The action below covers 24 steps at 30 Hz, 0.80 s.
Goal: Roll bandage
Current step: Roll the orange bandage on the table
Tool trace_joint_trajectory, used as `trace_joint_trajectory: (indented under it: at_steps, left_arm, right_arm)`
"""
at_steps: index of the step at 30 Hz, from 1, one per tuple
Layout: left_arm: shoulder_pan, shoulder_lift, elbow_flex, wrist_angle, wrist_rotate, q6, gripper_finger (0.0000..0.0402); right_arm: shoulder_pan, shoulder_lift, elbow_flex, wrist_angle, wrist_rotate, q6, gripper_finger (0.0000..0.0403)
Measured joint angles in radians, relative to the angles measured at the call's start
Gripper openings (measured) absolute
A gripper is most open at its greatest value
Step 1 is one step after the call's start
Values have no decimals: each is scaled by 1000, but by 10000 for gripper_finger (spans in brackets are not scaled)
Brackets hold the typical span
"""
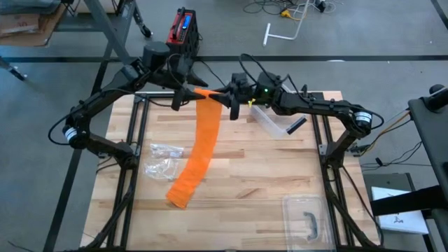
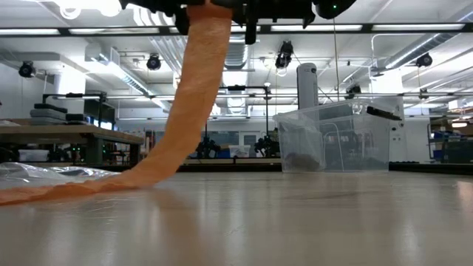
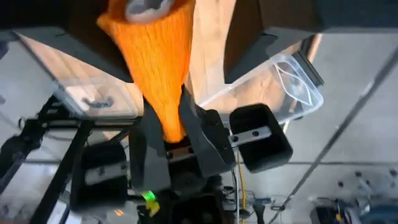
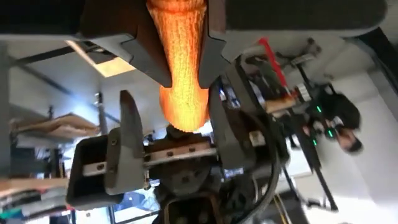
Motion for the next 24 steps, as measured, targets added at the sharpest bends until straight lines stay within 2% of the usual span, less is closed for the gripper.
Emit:
trace_joint_trajectory:
  at_steps: [6,12,19,24]
  left_arm:
    - [10,0,0,4,4,-126,268]
    - [24,21,0,-30,25,-135,273]
    - [26,48,0,-58,82,-38,241]
    - [25,50,0,-57,85,47,187]
  right_arm:
    - [2,0,0,-19,-21,-172,61]
    - [7,-3,-1,-29,-17,-294,54]
    - [8,-3,-1,-36,-19,-315,62]
    - [8,-3,-1,-33,-16,-236,56]
